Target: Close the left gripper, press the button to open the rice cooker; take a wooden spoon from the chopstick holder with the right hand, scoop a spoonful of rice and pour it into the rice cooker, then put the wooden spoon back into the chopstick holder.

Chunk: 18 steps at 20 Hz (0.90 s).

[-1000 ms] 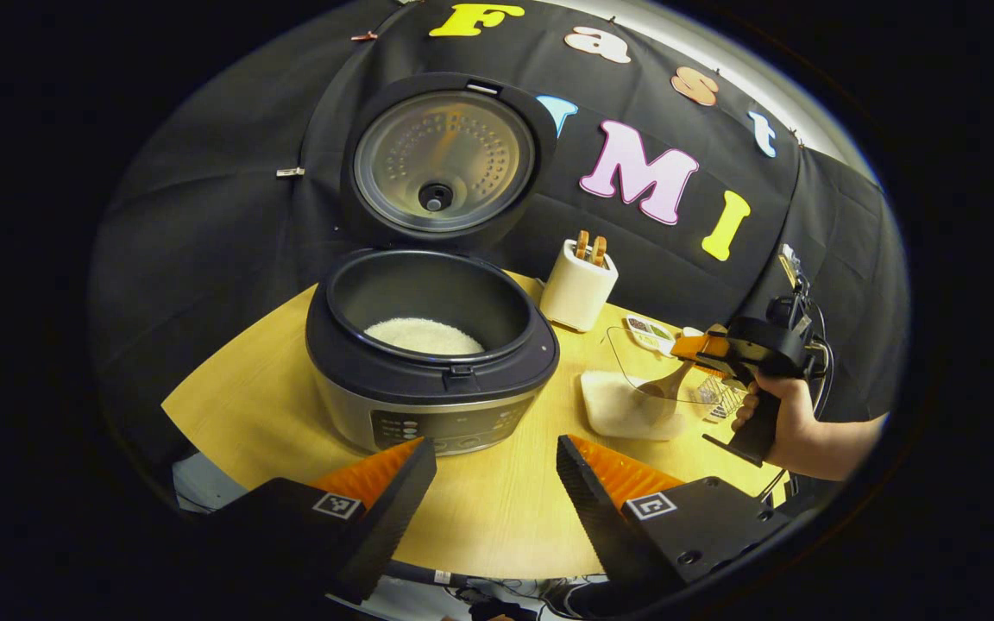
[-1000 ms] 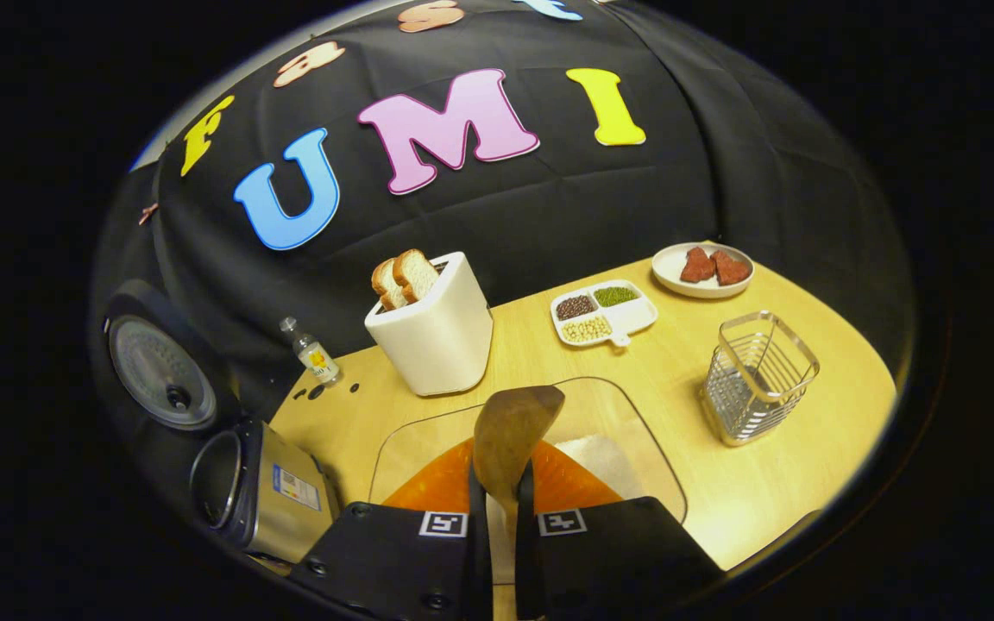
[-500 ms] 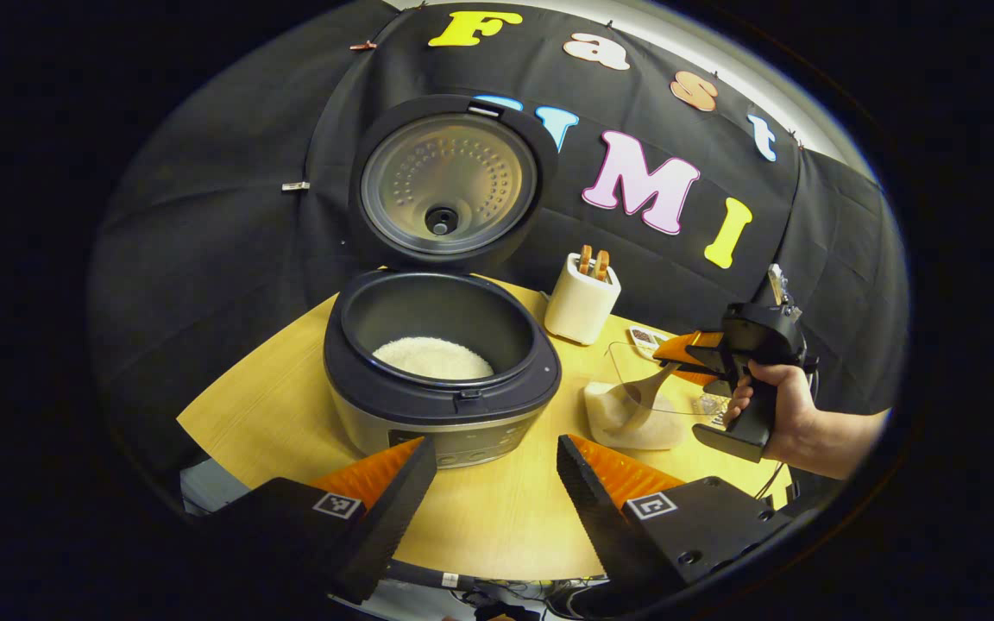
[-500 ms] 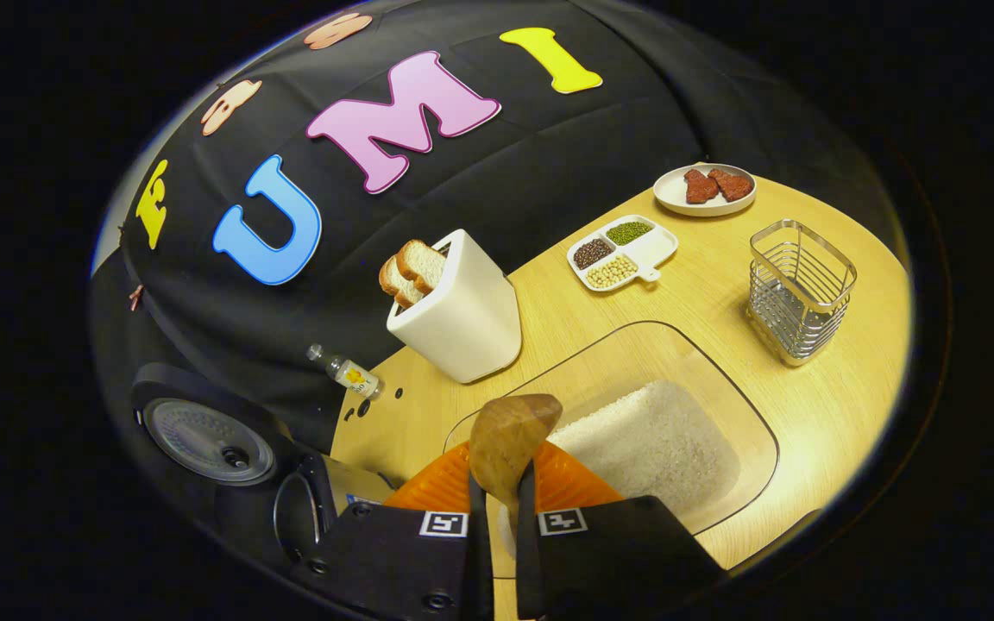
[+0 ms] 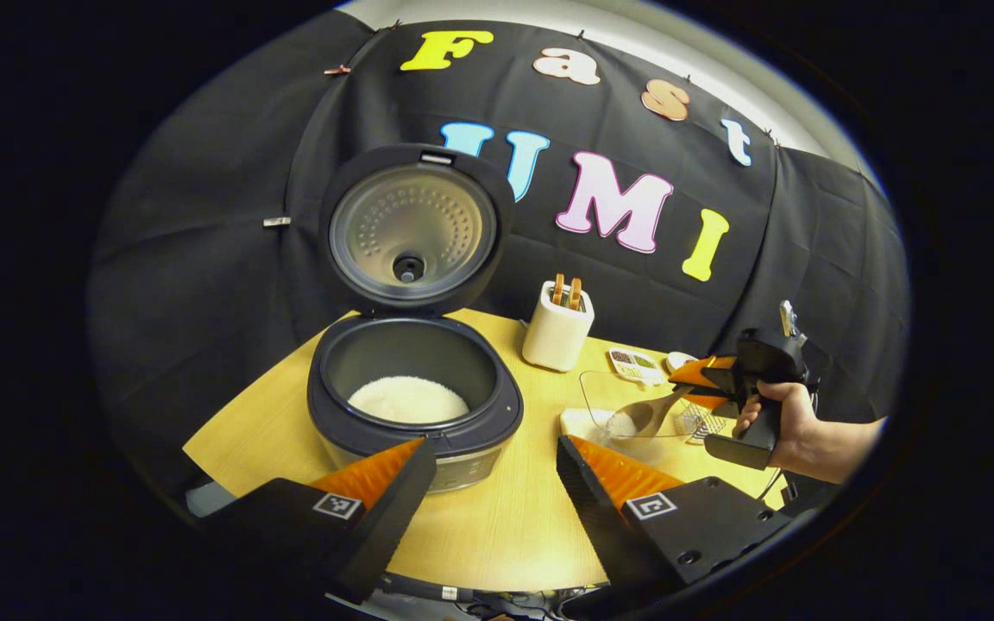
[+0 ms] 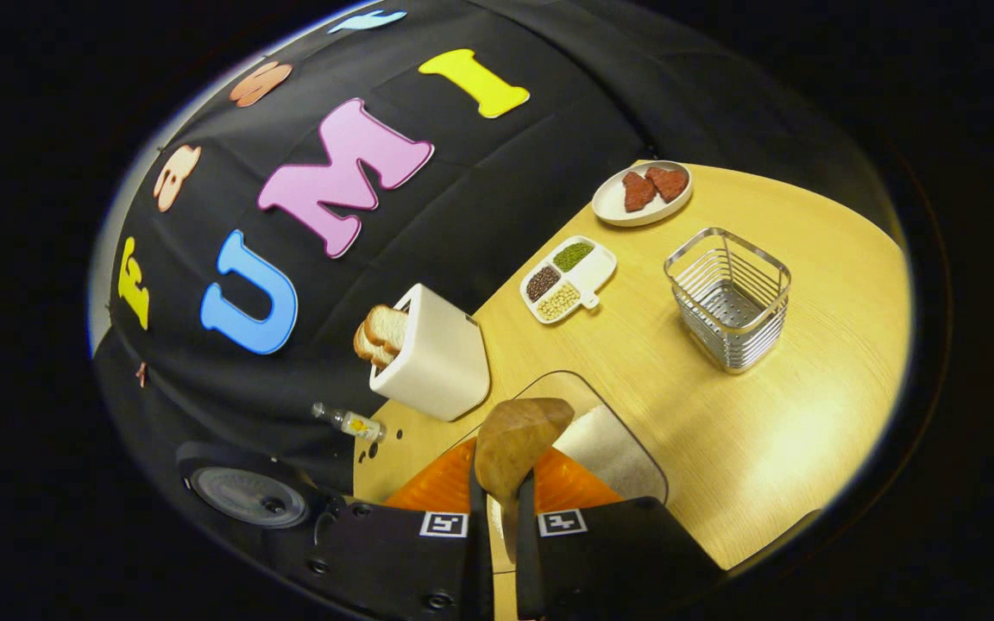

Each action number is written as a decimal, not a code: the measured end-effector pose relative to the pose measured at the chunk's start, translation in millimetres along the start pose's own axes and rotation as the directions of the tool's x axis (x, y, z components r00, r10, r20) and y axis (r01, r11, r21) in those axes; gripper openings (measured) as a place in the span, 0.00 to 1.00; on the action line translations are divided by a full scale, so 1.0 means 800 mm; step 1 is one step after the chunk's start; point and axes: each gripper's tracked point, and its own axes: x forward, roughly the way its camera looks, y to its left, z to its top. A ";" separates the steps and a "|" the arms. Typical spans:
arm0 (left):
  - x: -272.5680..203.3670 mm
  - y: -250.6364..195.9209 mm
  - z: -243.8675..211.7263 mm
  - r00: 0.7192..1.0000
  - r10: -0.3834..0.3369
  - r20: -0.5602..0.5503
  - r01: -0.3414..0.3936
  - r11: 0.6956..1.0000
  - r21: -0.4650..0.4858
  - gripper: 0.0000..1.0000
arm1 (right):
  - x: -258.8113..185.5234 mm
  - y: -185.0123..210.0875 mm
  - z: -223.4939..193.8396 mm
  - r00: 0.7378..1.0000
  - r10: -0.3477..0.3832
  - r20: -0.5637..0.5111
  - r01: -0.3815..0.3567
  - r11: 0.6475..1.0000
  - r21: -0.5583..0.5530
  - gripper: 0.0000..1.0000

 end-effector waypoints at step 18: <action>-0.018 0.065 0.000 0.993 0.111 0.045 -0.108 0.992 -0.068 0.95 | -0.039 0.083 0.048 0.991 0.133 0.016 -0.129 0.916 0.381 0.14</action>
